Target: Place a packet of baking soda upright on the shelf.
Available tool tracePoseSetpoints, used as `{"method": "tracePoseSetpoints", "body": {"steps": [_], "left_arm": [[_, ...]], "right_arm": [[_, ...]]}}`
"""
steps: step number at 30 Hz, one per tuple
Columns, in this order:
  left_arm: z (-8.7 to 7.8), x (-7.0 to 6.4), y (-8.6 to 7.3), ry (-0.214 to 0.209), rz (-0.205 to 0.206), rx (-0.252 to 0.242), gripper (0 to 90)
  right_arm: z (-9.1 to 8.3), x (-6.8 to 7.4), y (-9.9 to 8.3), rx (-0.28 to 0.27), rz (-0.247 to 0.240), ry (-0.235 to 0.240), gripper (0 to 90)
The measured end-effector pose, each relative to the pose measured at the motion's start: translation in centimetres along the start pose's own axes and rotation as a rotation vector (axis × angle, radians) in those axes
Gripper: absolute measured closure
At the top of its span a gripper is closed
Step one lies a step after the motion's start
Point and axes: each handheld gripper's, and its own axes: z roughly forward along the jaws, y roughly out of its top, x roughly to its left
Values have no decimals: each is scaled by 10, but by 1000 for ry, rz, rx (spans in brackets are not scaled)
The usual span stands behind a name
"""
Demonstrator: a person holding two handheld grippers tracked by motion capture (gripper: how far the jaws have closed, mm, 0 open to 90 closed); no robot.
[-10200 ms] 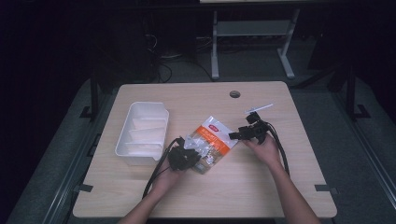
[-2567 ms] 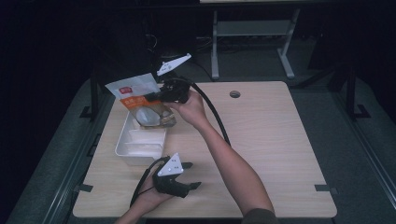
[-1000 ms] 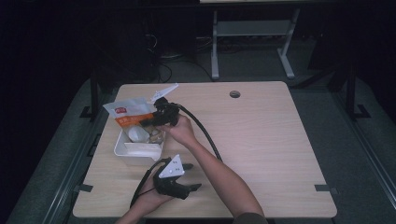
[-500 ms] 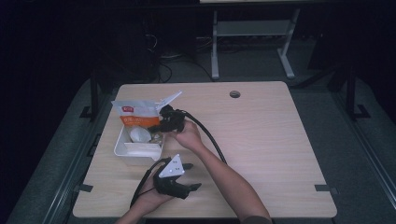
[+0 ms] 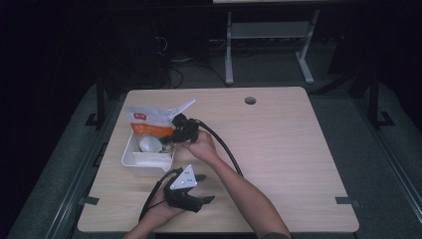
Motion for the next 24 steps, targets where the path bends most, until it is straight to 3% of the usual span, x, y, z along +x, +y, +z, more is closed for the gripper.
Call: {"method": "tracePoseSetpoints", "body": {"steps": [5,11,24], "left_arm": [[1,1,0,2,-4,2,276],[1,3,0,10,-16,-3,271],[-1,7,0,17,-25,0,266]], "right_arm": [[-13,-1,0,-31,20,-9,746],[-30,-2,-3,-56,39,-16,714],[-60,0,-7,-67,31,-46,652]]}}
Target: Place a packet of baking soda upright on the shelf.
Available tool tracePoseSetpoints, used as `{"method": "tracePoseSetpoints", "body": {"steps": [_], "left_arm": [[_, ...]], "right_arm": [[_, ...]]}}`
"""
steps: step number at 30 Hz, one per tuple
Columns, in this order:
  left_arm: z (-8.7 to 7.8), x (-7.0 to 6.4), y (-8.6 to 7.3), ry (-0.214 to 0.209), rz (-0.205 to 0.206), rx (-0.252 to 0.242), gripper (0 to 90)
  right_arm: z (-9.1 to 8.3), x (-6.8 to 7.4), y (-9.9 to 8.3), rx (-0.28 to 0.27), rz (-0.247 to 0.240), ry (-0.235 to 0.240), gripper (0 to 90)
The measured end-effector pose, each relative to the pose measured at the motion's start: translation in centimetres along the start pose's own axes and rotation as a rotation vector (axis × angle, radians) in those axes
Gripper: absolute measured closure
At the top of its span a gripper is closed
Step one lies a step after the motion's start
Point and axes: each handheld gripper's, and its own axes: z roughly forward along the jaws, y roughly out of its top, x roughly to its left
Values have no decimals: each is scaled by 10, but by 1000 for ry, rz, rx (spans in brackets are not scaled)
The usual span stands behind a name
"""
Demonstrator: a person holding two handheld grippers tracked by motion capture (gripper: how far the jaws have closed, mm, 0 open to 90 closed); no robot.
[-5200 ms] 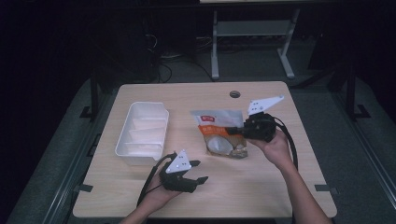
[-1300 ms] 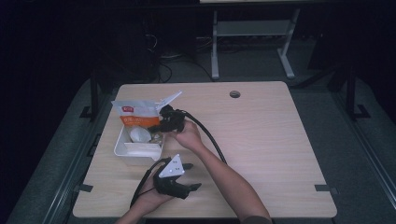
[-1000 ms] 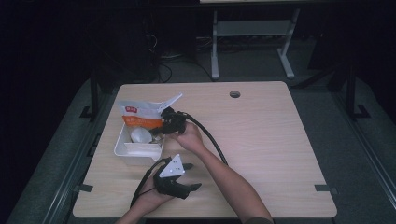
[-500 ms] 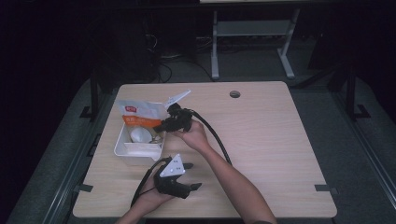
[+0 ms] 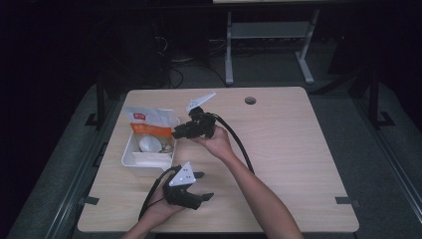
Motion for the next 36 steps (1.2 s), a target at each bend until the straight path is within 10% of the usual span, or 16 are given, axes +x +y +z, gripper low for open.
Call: {"method": "tracePoseSetpoints", "body": {"steps": [36], "left_arm": [[5,3,0,2,-6,18,264]], "right_arm": [[-98,2,-35,-72,35,-125,495]]}}
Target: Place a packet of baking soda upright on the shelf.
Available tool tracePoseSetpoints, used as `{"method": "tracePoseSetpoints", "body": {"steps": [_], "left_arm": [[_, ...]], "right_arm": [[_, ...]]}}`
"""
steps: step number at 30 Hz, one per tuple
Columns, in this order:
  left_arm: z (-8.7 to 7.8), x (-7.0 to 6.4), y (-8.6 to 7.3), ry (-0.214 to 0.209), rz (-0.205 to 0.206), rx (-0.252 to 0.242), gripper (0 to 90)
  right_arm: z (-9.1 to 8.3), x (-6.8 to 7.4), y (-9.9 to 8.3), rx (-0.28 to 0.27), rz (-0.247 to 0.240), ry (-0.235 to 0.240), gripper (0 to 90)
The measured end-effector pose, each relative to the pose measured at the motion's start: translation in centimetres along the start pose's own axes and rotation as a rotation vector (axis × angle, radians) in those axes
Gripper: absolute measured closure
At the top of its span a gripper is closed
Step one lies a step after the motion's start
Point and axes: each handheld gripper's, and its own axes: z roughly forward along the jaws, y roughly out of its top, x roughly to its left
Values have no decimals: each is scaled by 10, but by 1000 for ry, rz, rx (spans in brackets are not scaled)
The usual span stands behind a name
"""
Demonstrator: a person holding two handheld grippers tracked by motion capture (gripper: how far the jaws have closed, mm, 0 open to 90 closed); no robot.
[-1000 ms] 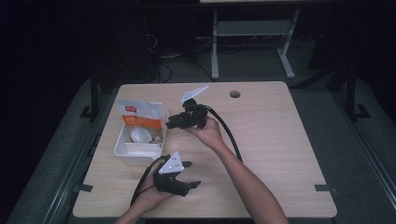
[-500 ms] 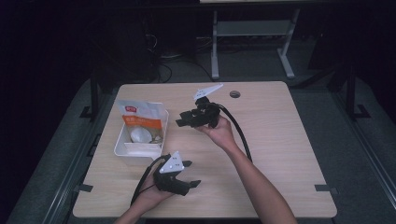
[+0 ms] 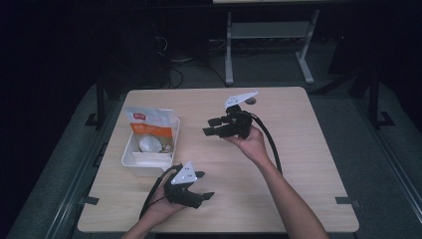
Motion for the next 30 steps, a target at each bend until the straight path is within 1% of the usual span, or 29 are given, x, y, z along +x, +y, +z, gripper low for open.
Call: {"method": "tracePoseSetpoints", "body": {"steps": [5,8,11,12,15,20,22,23,30], "left_arm": [[0,1,0,4,-2,-2,264],[-1,0,0,20,4,-15,267],[-2,1,1,25,1,-19,267],[-2,1,1,24,0,-18,267],[-1,1,1,20,-3,-14,267],[0,1,1,17,-3,-10,266],[0,1,1,17,-4,-11,266],[0,1,1,18,-7,-13,266],[-1,3,1,21,-17,-16,266]], "right_arm": [[-14,-2,-6,1,5,-8,484],[-23,-2,-9,-13,20,-22,468],[-31,-3,-12,-16,19,-34,458],[-33,-3,-13,-16,26,-35,456],[-40,-3,-17,-18,28,-44,443],[-48,-2,-25,-33,37,-45,440],[-50,-2,-27,-31,36,-47,439],[-53,-1,-30,-29,36,-52,438],[-65,1,-38,-23,39,-66,428]]}}
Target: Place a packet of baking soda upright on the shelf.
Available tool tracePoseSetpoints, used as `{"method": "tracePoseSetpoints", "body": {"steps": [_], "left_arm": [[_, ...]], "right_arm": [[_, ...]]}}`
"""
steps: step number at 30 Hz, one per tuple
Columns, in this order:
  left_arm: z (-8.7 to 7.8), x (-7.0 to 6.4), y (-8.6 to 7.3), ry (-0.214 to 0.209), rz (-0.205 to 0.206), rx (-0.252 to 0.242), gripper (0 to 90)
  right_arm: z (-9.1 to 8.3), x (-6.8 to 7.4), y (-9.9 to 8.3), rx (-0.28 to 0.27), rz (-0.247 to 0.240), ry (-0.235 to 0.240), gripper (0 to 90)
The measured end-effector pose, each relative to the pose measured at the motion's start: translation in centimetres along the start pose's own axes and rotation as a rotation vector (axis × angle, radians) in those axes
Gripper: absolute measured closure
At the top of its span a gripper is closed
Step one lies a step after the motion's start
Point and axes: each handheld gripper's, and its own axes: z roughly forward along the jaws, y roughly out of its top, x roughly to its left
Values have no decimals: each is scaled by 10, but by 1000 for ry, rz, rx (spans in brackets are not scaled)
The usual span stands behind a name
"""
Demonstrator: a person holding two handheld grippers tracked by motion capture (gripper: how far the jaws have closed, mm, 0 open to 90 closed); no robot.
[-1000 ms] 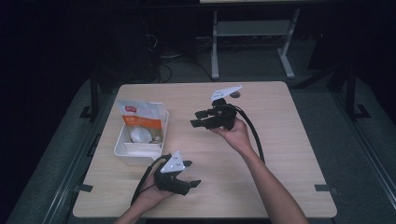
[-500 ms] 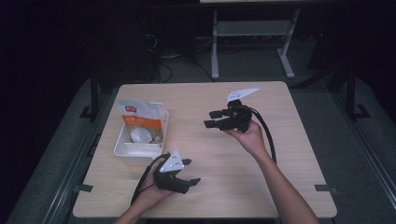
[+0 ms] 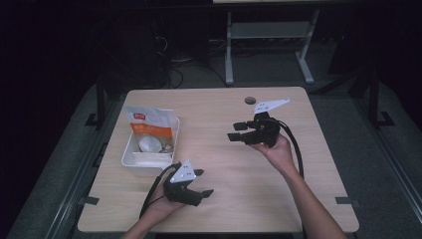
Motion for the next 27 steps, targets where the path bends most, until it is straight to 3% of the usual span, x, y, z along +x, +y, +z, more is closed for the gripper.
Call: {"method": "tracePoseSetpoints", "body": {"steps": [27], "left_arm": [[0,2,0,23,-7,1,231]], "right_arm": [[-44,-4,-37,21,45,-58,388]]}}
